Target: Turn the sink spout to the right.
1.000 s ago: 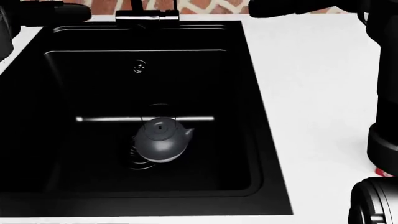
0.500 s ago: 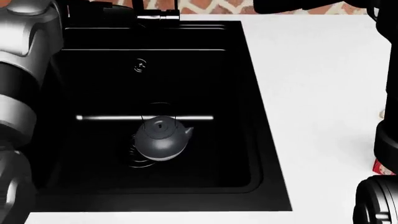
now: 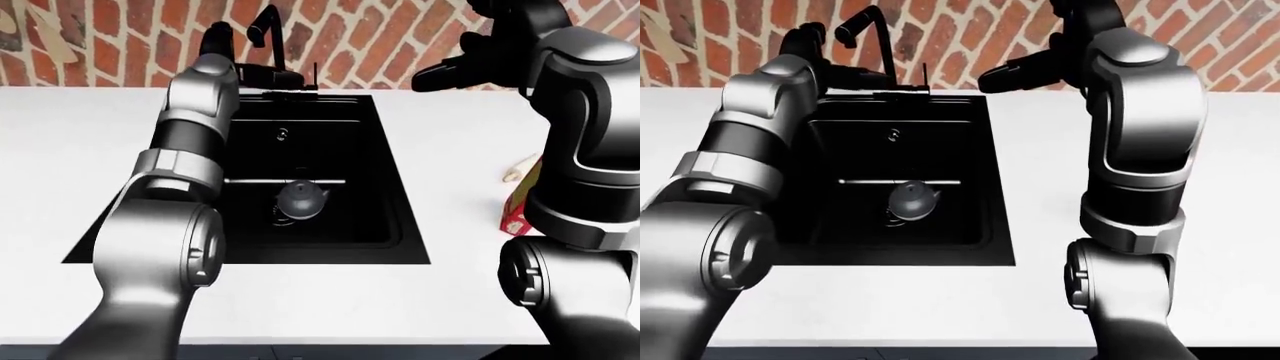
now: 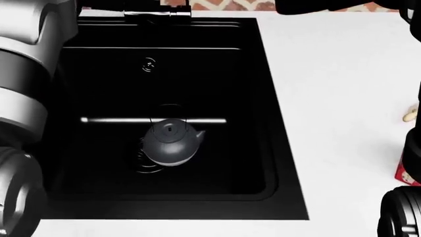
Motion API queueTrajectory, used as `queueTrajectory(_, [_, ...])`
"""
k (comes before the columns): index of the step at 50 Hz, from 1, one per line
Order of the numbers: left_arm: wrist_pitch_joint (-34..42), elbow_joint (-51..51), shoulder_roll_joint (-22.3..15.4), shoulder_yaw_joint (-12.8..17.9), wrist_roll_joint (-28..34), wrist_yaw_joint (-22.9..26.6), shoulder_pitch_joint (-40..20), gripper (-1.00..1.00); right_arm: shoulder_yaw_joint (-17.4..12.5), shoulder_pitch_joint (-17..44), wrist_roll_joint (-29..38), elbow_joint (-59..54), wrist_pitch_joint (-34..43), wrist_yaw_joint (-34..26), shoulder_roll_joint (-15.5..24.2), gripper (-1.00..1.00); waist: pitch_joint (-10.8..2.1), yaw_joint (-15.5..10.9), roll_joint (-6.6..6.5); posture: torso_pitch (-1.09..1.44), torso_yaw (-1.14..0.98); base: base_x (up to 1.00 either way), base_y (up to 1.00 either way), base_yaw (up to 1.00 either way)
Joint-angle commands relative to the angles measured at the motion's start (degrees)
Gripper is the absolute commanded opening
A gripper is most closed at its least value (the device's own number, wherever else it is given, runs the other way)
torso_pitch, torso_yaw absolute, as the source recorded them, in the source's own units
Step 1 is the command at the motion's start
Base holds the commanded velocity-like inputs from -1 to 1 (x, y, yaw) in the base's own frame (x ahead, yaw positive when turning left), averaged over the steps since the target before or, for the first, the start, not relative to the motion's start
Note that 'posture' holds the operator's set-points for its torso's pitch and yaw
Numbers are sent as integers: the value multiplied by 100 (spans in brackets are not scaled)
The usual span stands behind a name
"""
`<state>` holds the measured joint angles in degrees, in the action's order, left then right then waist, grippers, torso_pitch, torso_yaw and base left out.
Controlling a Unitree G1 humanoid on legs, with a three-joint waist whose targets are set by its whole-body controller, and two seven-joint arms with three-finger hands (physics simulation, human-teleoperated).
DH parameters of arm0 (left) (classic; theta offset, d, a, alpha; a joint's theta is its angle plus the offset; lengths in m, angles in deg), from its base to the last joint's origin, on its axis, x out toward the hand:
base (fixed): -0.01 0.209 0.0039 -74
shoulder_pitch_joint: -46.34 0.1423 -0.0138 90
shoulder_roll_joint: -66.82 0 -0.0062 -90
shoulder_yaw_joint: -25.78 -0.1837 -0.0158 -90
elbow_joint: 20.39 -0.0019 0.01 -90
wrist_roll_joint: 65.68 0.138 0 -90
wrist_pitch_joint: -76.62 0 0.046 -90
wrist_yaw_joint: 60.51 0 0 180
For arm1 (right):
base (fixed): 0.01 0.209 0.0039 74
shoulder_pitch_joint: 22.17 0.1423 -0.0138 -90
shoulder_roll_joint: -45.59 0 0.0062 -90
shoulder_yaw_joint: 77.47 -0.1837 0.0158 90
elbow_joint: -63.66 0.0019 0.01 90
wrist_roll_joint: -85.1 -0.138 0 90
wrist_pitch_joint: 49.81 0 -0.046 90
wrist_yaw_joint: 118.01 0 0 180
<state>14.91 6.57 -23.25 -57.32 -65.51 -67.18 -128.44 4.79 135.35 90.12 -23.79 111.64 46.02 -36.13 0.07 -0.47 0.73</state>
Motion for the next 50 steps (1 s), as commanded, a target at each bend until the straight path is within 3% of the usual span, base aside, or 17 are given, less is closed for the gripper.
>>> queueTrajectory(1, [-189, 191, -25, -2, 22, -19, -230, 100, -55, 207, 28, 147, -154, 24, 66, 100, -169, 1, 10, -7, 0, 0, 0, 0])
queueTrajectory(50, [309, 790, 454, -143, -24, -98, -325, 100, -63, 202, 93, 404, 76, -66, 155, 100, -145, -7, 54, -7, 0, 0, 0, 0])
